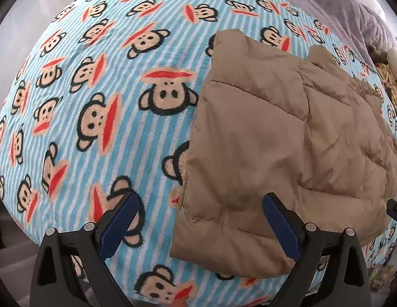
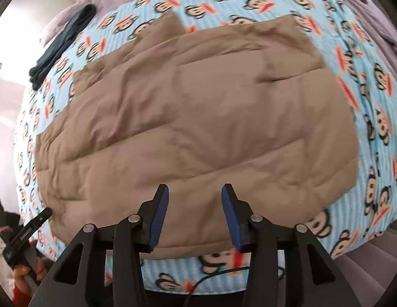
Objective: Fold large clothes
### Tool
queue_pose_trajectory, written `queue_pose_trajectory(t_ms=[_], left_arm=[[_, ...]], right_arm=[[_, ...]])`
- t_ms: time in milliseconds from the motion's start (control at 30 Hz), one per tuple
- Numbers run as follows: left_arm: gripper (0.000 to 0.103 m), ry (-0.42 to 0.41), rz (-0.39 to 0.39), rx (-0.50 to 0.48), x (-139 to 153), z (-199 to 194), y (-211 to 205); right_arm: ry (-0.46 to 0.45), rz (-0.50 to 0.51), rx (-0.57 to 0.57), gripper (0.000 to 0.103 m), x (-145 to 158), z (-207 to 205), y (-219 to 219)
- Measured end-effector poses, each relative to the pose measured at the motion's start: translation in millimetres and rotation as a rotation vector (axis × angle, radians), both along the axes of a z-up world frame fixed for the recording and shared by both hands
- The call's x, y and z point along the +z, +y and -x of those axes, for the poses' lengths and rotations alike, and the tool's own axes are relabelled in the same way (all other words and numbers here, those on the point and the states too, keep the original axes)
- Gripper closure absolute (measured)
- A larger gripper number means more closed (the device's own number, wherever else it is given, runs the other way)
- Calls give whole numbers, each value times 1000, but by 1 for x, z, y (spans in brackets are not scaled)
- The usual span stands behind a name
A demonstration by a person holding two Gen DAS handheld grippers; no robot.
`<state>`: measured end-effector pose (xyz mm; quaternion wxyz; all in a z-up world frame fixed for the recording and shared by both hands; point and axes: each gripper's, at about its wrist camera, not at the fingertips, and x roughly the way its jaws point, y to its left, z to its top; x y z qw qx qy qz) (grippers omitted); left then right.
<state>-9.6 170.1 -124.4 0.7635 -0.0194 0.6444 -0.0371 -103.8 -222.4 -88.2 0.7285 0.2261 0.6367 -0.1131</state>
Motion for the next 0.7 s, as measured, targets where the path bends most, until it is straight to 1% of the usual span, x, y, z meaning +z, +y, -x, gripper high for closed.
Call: queue_pose_trajectory(t_ms=[33,100,167,200,233,267,367,400,433,467,533,700], left_arm=[[5,-1,-2,-9,0,0,-1],[5,2,-3,-18,-1,-2,-1],[5,8,2,-19,-3,-3,-1],[5,11,6,-19,-3,-4,-1],[5,13,7,-22,-4,-4,-1],[5,14,8,-24,-4,-5,0],[5,19,10,-33,-5,-6,0],[5,19,4,-41,-6,-6,0],[5,18,-1,-48,-6,-7,0],[5,16,-10,-58,-7,-7,-1],[5,14,-18,-71,-7,-9,-1],[5,-21,13,-94,-3,-21,9]], right_arm=[[1,-5,9,48,0,-2,6],[4,-10,25,46,0,-1,14],[7,-20,41,41,-1,-2,18],[5,-26,45,35,-2,-3,20],[-1,-32,48,23,-2,-5,22],[-10,-36,52,18,-2,-5,26],[-38,-27,73,16,-1,-8,35],[-42,-19,82,14,-1,-10,39],[-44,-15,89,4,-1,-10,41],[-44,-17,97,0,-2,-11,44],[-46,-16,107,0,-4,-13,49],[-11,-5,143,0,-7,-18,59]])
